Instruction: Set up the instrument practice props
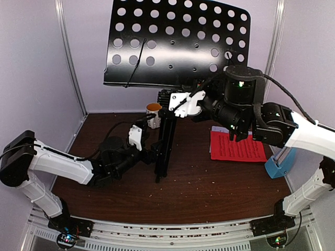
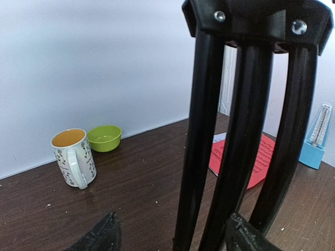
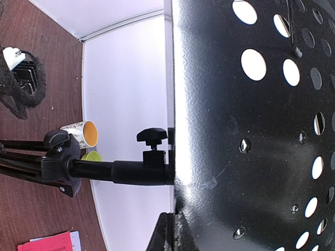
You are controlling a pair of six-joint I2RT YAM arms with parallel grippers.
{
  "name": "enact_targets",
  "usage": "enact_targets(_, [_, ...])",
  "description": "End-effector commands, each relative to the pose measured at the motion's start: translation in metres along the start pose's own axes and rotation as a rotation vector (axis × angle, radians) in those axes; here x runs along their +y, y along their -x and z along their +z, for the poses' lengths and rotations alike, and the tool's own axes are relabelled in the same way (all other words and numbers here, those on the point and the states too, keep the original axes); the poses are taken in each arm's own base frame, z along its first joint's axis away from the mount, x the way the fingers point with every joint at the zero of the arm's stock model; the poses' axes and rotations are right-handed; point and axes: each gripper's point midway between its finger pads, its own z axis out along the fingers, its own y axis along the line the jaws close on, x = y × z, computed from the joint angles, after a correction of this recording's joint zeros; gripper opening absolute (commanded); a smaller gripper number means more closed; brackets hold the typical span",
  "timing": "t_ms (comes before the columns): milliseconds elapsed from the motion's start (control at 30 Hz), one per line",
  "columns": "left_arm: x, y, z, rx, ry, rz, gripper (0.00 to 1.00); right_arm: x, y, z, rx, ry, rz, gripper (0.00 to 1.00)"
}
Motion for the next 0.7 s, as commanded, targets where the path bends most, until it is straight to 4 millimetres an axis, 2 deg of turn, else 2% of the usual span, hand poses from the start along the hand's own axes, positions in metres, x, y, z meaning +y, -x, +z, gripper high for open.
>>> enact_targets(0, [0.004, 0.021, -0.008, -0.087, 0.015, -0.01, 0.7, -0.114, -0.001, -0.042, -0.085, -0.314, 0.274, 0.0])
enact_targets(333, [-0.006, 0.032, -0.026, -0.166, -0.069, 0.056, 0.7, -0.109, -0.002, -0.041, -0.079, -0.301, 0.261, 0.0])
enact_targets(667, [0.008, 0.03, -0.013, -0.117, 0.037, 0.107, 0.69, -0.116, -0.004, -0.046, -0.08, -0.317, 0.262, 0.0])
